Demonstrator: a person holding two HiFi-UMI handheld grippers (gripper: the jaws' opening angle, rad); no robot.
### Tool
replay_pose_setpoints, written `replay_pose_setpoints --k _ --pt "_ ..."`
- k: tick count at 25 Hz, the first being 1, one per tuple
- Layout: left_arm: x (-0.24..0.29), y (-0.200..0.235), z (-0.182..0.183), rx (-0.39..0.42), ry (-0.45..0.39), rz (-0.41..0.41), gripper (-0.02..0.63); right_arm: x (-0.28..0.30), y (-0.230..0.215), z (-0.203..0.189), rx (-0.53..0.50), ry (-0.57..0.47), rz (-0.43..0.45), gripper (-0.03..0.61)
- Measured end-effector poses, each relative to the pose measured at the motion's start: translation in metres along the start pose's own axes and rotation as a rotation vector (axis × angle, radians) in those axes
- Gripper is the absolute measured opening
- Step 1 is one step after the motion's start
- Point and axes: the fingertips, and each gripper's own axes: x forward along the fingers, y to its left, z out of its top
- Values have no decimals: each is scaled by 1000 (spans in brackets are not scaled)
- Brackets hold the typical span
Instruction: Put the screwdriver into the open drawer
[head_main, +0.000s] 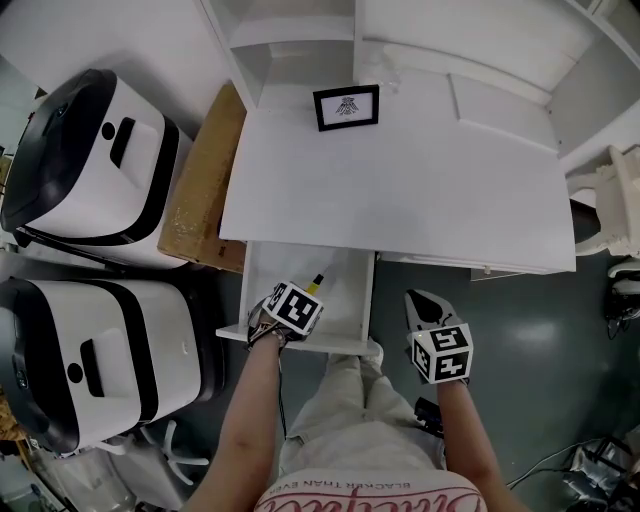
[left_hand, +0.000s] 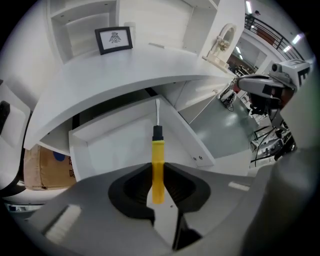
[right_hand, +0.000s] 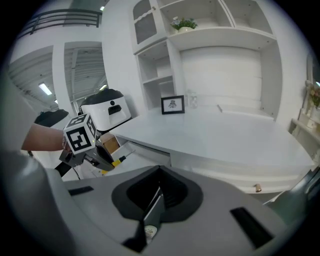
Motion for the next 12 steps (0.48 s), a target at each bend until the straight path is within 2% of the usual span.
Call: replay_pose_setpoints --k 6,12 --pt "32 7 1 6 40 -28 74 13 2 -8 3 40 6 5" --pt "65 15 0 12 96 -20 74 22 -1 -17 -1 79 8 5"
